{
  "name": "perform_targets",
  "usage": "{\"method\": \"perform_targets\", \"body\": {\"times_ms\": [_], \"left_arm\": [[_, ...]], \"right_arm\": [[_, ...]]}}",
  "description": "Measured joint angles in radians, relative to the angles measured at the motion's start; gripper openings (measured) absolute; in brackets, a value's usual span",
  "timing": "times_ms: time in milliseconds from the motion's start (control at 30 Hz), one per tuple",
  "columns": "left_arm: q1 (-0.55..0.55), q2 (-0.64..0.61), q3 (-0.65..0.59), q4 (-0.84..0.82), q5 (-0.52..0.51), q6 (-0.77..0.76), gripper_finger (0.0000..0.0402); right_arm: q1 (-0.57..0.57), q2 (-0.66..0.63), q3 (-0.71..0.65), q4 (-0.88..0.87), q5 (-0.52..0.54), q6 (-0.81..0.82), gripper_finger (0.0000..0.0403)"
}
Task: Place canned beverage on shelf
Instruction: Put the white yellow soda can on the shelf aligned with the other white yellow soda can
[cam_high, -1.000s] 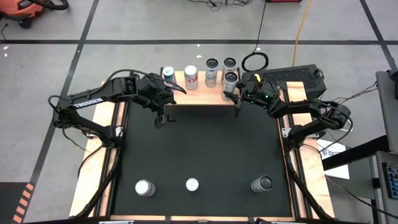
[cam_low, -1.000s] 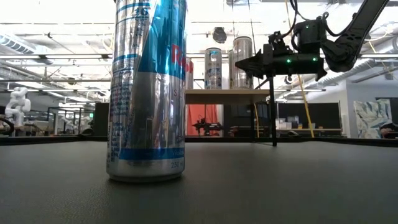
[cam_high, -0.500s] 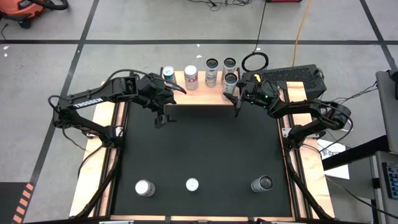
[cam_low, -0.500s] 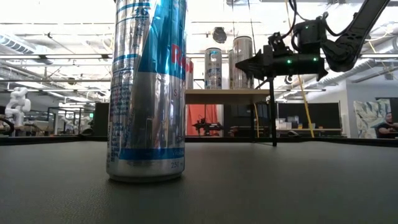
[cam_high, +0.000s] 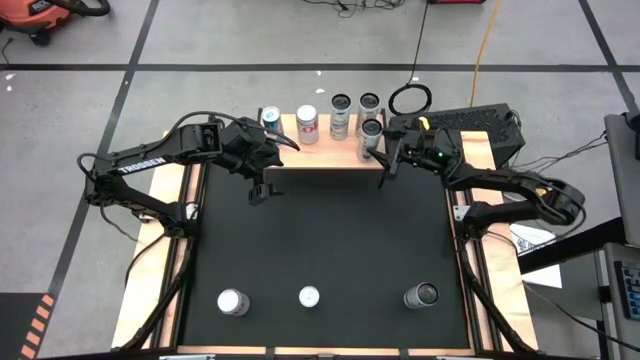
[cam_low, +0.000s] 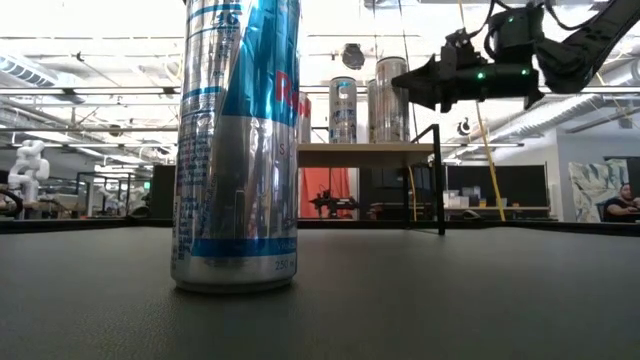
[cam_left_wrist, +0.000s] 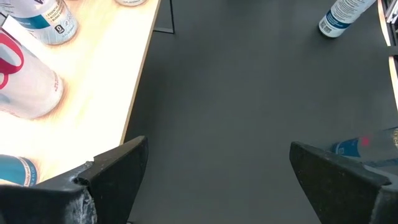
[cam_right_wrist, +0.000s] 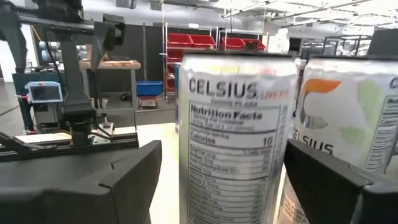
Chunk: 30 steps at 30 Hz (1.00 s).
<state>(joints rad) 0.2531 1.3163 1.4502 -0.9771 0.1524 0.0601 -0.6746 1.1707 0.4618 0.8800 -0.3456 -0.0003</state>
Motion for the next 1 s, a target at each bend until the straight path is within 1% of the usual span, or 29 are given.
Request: {"method": "perform_targets", "body": {"times_ms": [233,433,667,833,1000], "left_arm": [[0.000,0.000,0.000,0.000,0.000,0.000,0.0393],[0.000,0.000,0.000,0.000,-0.001,0.000,0.0393],[0.000,0.000,0.000,0.000,-0.001,0.000,0.0393],[0.000,0.000,0.000,0.000,-0.001,0.000,0.0393],[0.000,0.000,0.000,0.000,-0.001,0.000,0.0393]], "right_arm": [[0.000,-0.088,0.000,-0.074,0.001,0.001,0.0313],[0.000,-0.143,0.000,-0.097,0.001,0.053,0.0313],[0.000,-0.195,0.000,-0.211,0.001,0.096,0.0313],[0.000,-0.229,0.000,-0.251,0.002,0.104,0.0313],[0.006,-0.258,0.001,-0.316,0.002,0.146,0.0307]]}}
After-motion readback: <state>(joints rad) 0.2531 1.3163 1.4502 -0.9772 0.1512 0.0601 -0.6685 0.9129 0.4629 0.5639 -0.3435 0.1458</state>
